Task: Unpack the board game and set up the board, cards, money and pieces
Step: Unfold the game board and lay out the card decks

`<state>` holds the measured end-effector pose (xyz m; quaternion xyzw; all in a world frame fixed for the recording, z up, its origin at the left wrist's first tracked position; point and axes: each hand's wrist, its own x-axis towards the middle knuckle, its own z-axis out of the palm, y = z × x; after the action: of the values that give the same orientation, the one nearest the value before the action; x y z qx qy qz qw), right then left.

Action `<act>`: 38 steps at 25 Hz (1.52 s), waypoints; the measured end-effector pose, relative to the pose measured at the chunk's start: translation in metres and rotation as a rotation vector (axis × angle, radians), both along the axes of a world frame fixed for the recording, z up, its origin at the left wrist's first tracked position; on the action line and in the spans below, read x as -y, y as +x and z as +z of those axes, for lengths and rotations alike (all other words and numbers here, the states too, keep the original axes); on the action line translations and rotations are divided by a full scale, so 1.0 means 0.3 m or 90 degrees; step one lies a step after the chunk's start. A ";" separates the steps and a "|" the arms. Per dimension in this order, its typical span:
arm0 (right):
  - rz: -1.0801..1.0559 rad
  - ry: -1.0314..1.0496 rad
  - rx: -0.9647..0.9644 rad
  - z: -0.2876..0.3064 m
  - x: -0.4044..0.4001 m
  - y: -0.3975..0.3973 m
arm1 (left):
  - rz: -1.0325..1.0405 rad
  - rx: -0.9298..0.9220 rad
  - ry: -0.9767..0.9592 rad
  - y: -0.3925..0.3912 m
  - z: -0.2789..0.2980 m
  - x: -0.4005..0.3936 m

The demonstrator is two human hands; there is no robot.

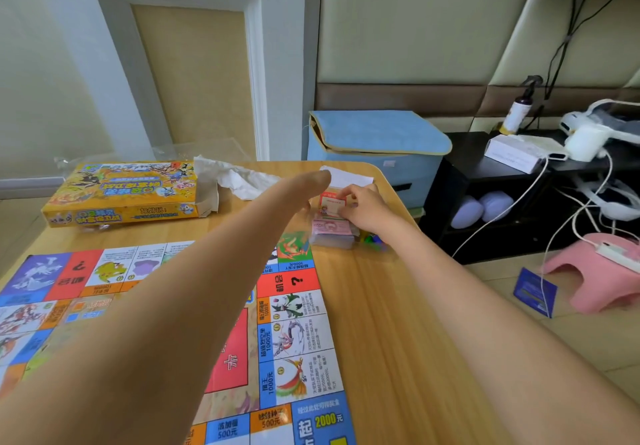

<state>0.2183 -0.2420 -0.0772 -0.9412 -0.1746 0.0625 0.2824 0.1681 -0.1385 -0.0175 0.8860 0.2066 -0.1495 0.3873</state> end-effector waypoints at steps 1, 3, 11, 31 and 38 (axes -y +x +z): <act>0.004 -0.001 -0.006 0.003 0.002 0.002 | -0.014 -0.004 -0.002 0.002 0.004 0.014; 0.014 -0.015 -0.010 0.008 0.003 0.001 | -0.044 0.025 -0.018 0.010 0.020 0.039; -0.005 0.031 -0.046 -0.003 0.002 0.016 | -0.004 0.053 0.003 0.050 0.015 0.050; -0.001 0.162 -0.047 0.001 0.028 0.009 | 0.135 0.154 -0.095 0.076 -0.066 -0.005; 0.118 0.186 0.111 0.172 0.054 -0.061 | 0.214 0.323 -0.338 0.001 0.019 -0.025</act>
<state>0.1999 -0.2584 -0.0256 -0.8720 -0.2916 -0.0198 0.3926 0.1683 -0.1311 -0.0117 0.7177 0.2007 0.0915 0.6605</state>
